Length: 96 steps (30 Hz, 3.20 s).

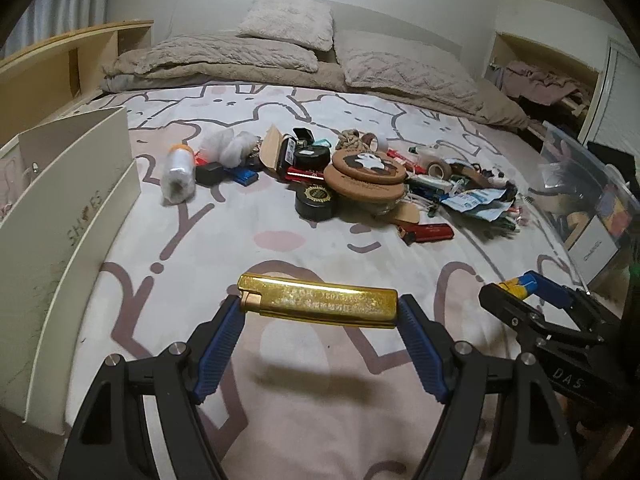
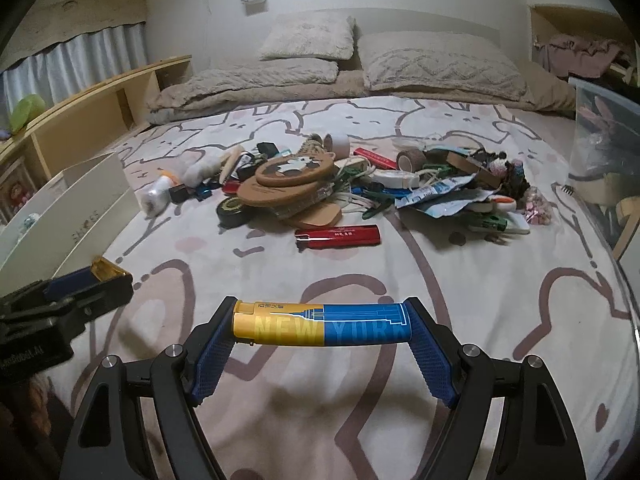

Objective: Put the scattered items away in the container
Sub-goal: 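Lift and carry the gold case and NEW YORK lighter over the white box with both tools, then open the left tool to drop the gold case into the box while the right tool drops the lighter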

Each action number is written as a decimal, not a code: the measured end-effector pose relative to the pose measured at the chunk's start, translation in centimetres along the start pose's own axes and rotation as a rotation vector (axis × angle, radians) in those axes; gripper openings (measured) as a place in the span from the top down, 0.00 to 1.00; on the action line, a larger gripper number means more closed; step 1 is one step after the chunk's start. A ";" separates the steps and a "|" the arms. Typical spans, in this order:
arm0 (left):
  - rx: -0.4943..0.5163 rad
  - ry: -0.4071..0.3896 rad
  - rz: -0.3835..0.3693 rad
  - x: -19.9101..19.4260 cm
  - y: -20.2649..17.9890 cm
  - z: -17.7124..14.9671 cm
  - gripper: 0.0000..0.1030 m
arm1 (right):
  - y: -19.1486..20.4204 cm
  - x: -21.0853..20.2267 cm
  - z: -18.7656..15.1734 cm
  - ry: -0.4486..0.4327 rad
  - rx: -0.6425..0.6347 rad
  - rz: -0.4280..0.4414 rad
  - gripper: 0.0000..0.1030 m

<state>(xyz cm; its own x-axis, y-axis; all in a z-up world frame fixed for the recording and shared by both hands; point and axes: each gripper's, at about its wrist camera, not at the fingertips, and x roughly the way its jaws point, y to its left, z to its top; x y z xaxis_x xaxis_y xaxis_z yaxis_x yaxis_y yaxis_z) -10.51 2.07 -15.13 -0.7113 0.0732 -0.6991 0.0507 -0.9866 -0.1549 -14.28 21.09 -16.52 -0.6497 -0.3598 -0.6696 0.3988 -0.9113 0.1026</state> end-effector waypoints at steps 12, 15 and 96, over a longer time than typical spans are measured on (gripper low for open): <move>-0.018 -0.084 0.000 -5.3 1.0 2.0 0.25 | 2.4 -4.0 2.1 -0.073 -0.050 0.030 0.21; -0.023 -0.104 -0.003 -6.5 1.2 2.5 0.25 | 2.9 -4.7 2.7 -0.085 -0.055 0.044 0.21; -0.117 0.025 0.207 -9.1 31.0 14.3 0.24 | 31.2 2.4 17.6 0.007 -0.429 0.586 0.21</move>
<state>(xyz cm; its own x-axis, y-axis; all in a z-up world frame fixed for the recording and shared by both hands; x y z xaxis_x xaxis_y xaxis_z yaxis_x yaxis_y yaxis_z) -12.52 -31.29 -3.63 -0.6598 -0.1238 -0.7412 0.2758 -0.9574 -0.0857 -14.79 -11.75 -1.95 -0.2480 -0.7620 -0.5982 0.8997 -0.4101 0.1494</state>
